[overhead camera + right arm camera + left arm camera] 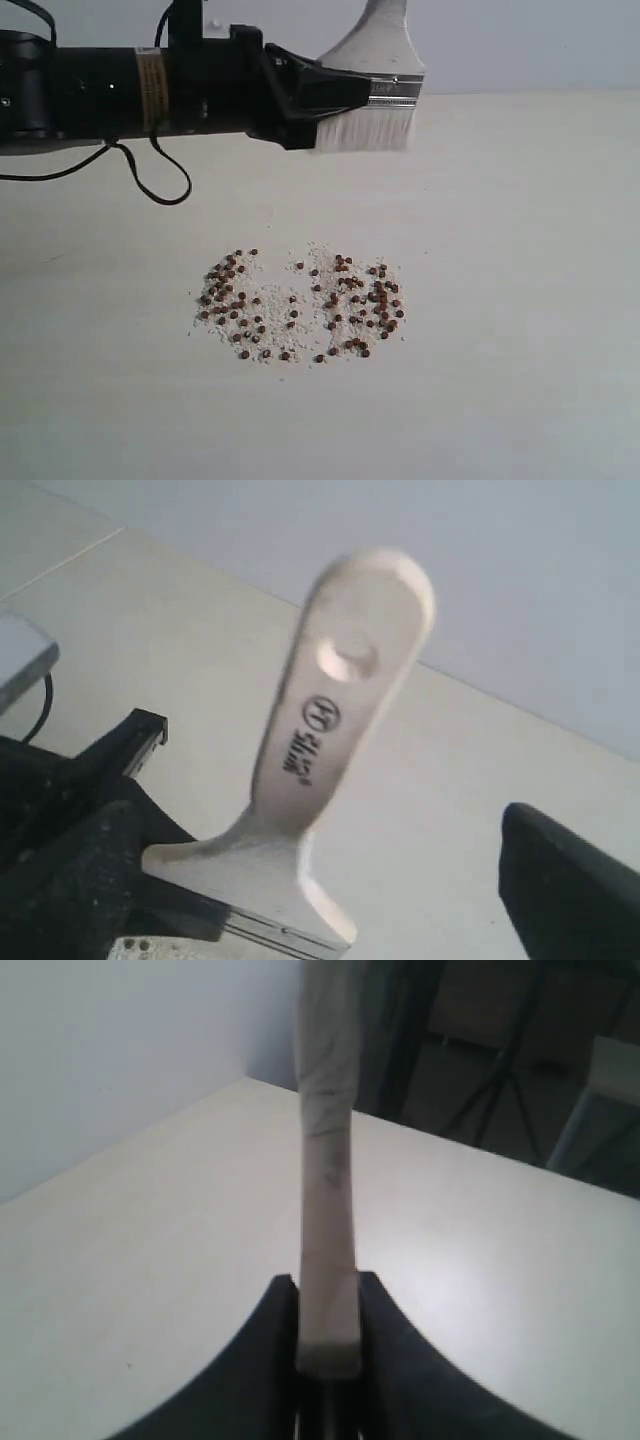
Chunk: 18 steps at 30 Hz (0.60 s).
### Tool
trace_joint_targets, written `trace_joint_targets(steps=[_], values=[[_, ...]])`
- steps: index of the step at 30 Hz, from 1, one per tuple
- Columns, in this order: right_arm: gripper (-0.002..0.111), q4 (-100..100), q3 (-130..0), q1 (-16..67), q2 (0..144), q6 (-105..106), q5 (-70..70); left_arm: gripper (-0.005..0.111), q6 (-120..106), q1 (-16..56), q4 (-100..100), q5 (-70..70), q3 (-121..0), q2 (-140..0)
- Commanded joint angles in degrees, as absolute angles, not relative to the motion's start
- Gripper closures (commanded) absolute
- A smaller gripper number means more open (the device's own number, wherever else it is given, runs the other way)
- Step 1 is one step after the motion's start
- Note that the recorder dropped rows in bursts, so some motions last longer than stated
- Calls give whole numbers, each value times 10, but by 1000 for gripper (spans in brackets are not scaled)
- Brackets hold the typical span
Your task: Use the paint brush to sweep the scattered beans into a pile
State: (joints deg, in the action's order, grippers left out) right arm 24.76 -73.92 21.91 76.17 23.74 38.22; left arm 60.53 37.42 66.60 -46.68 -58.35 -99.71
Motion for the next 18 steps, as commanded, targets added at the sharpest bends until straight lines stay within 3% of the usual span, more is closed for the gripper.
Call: trace_joint_targets(steps=[1,13,18], values=[[22,256,-722,220,754,268,377,107,671,331,734,-530,-587,-998],[22,579,-625,220,752,665,343,107,734,275,864,-648,-587,-998],[25,691,-604,184,752,779,343,107,745,251,879,-667,-587,-998]])
